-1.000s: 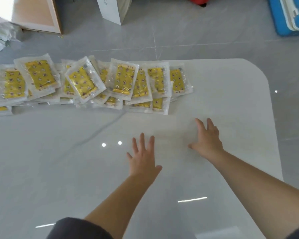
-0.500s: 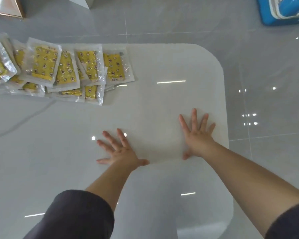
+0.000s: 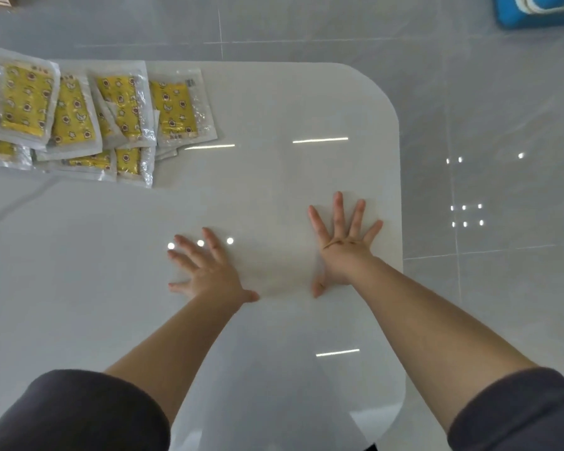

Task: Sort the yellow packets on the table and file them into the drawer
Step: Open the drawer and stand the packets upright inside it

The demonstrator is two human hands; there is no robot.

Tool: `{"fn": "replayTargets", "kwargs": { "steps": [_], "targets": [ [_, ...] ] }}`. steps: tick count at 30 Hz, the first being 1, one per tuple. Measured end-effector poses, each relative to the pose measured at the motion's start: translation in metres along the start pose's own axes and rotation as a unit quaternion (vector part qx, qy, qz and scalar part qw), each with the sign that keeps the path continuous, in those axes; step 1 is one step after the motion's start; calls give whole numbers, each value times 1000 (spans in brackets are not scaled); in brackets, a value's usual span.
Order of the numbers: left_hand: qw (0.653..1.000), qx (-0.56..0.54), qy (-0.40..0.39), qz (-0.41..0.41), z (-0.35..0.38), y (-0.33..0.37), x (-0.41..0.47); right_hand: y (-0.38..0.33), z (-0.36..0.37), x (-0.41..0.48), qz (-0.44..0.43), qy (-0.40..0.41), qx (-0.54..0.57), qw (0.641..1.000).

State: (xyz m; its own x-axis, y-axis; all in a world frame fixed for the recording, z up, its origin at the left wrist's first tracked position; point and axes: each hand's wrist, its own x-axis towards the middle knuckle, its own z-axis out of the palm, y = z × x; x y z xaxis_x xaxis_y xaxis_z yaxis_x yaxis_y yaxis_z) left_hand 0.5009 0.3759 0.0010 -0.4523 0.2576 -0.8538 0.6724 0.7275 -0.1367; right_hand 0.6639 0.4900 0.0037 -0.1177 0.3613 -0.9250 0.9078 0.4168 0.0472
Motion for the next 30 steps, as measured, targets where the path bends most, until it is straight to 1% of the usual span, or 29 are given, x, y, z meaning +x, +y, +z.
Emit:
{"fn": "replayTargets", "kwargs": {
  "steps": [2,3,6,10,12,14,16,18,21,27,30],
  "targets": [
    [999,12,-23,38,10,24,-12,1,0,-1,-11,-5,-2,1000],
    [999,4,-41,34,13,36,-16,1,0,-1,-12,-11,-1,1000],
    [995,-40,-89,-14,13,57,-17,6,2,4,-36,-19,7,999],
    [993,-71,-96,-27,11,60,-19,19,4,9,-86,1,-28,996],
    [994,-57,-91,-17,11,60,-24,39,-1,14,-140,42,-88,985],
    [994,-47,-100,-22,11,62,-23,62,-28,24,-187,102,-150,966],
    [994,-47,-100,-25,10,62,-25,75,-68,37,-210,155,-197,945],
    [993,-45,-107,-20,12,61,-24,78,-103,47,-213,172,-258,926],
    [993,-54,-108,-16,14,59,-22,73,-124,58,-215,152,-322,909],
    [991,-59,-120,-22,13,61,-20,64,-132,68,-186,80,-354,913],
    [990,-54,-123,-34,11,60,-18,61,-135,71,-180,63,-356,915]
  ]
}}
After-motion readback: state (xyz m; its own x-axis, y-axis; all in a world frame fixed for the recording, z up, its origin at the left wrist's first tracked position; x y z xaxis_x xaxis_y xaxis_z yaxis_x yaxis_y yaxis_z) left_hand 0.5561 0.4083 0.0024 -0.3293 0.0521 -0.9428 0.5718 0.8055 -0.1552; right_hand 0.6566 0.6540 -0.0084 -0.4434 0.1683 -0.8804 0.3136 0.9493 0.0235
